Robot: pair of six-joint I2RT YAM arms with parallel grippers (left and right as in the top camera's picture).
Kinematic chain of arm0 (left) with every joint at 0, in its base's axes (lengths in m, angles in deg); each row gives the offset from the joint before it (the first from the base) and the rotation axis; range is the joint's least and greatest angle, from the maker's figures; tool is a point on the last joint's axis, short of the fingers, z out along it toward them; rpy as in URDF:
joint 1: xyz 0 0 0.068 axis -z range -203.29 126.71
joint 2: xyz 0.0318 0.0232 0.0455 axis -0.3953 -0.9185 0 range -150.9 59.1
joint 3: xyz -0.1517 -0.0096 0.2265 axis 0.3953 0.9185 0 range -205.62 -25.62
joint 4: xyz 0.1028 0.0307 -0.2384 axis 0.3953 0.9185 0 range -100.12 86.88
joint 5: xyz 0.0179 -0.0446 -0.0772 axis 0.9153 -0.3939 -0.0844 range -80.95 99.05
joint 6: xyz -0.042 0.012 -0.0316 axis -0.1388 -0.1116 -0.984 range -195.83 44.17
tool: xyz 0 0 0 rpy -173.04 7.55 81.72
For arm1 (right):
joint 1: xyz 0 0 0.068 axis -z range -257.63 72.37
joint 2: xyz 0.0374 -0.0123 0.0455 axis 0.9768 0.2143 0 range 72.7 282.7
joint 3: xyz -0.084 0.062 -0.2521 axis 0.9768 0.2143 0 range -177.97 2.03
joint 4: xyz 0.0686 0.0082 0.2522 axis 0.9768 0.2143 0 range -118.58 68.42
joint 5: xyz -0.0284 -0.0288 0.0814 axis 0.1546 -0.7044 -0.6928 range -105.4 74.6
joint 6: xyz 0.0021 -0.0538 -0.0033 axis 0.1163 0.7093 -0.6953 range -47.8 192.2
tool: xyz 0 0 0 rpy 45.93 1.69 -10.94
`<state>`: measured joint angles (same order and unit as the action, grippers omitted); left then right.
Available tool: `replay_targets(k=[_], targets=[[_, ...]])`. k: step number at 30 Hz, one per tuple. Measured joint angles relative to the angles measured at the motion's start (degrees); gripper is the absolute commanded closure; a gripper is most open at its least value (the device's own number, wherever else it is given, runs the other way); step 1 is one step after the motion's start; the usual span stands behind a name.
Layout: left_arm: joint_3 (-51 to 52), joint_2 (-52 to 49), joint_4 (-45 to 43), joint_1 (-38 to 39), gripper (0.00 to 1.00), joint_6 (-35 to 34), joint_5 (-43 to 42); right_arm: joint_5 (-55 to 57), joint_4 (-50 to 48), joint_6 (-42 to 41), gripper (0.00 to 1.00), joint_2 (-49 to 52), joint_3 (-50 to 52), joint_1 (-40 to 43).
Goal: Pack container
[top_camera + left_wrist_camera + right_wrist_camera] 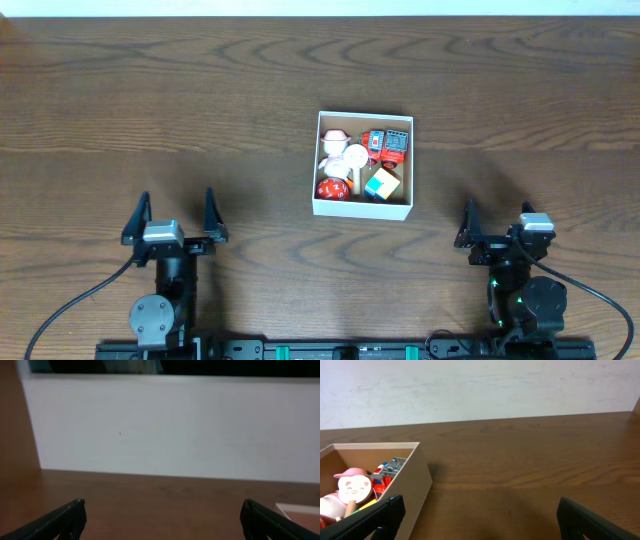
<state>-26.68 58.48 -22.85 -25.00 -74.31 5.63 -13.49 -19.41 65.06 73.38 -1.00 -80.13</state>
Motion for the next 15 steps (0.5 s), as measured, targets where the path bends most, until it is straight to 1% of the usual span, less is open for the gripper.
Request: replay_targets(k=[6,12,15], targets=[[0.6,0.0,4.3,0.3,0.02,0.0,-0.3,0.0,0.0,0.0,0.01,0.0,0.0,0.0],[0.7,0.0,11.3,0.3,0.02,0.0,-0.3,0.0,0.0,0.0,0.01,0.0,0.0,0.0],[0.6,0.0,12.8,0.3,0.02,0.0,-0.3,0.0,0.0,0.0,0.01,0.0,0.0,0.0]])
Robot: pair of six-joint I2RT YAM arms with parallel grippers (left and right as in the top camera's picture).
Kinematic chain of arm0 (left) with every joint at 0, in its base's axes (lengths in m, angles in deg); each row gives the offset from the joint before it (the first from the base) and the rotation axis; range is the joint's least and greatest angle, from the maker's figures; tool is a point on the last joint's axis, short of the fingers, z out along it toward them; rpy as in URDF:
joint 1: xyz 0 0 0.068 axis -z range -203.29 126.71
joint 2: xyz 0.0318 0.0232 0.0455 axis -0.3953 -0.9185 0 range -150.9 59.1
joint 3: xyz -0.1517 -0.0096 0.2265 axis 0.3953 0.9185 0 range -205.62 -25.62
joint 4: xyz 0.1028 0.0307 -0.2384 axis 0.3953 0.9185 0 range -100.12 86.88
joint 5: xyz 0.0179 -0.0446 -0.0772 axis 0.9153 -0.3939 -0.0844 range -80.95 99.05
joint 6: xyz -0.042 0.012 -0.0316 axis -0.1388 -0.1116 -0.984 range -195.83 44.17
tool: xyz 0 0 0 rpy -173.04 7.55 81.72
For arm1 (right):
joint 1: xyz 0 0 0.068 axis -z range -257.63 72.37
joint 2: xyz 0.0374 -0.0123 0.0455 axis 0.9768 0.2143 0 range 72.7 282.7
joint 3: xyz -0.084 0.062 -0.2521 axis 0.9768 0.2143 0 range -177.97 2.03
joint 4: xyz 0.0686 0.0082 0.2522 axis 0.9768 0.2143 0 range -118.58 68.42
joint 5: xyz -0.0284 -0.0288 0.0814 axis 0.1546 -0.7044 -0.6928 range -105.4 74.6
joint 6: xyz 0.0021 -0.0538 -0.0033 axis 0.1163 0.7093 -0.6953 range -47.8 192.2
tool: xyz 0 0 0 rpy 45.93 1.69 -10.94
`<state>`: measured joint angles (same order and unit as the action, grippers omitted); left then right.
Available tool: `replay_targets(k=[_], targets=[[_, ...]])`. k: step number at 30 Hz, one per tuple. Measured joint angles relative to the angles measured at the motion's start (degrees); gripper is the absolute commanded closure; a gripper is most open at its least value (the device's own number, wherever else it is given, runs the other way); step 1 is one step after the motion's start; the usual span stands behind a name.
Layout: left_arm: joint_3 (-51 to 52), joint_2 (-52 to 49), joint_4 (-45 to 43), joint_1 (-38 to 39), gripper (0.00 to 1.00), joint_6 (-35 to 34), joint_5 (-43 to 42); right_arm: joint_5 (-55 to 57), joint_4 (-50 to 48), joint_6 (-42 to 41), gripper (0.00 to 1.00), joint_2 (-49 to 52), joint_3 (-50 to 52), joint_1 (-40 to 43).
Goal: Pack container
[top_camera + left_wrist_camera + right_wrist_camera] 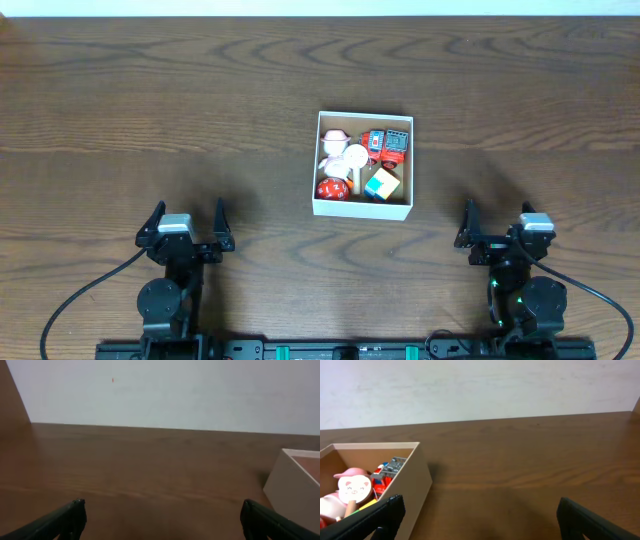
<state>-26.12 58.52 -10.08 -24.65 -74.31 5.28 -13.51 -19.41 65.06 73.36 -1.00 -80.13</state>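
Note:
A white box [399,207] stands at the table's middle, holding several small toys: a pig-faced disc [356,155], a red ball [331,189], a red robot figure [394,147] and a coloured cube [381,183]. My left gripper [186,230] is open near the front edge, left of the box, nothing between its fingers [65,519]. The box's corner [295,485] shows at the right of the left wrist view. My right gripper [503,232] is open at the front right, its jaws wide apart and empty. The box [405,485] lies ahead to its left.
The brown wooden table [150,120] stretches all round the box. A white wall [480,390] rises behind the far edge. Black cables [80,300] run from both arm bases along the front edge.
My left arm has shifted slightly right and tilted down, so its view now takes in more table and the box's corner. The right arm and the box are unchanged.

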Motion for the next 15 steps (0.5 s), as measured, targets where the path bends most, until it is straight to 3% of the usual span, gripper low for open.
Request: replay_targets(k=[15], targets=[[-0.2,0.0,1.0,0.0,0.02,0.0,0.1,0.0,0.0,0.0,0.01,0.0,0.0,0.0]])
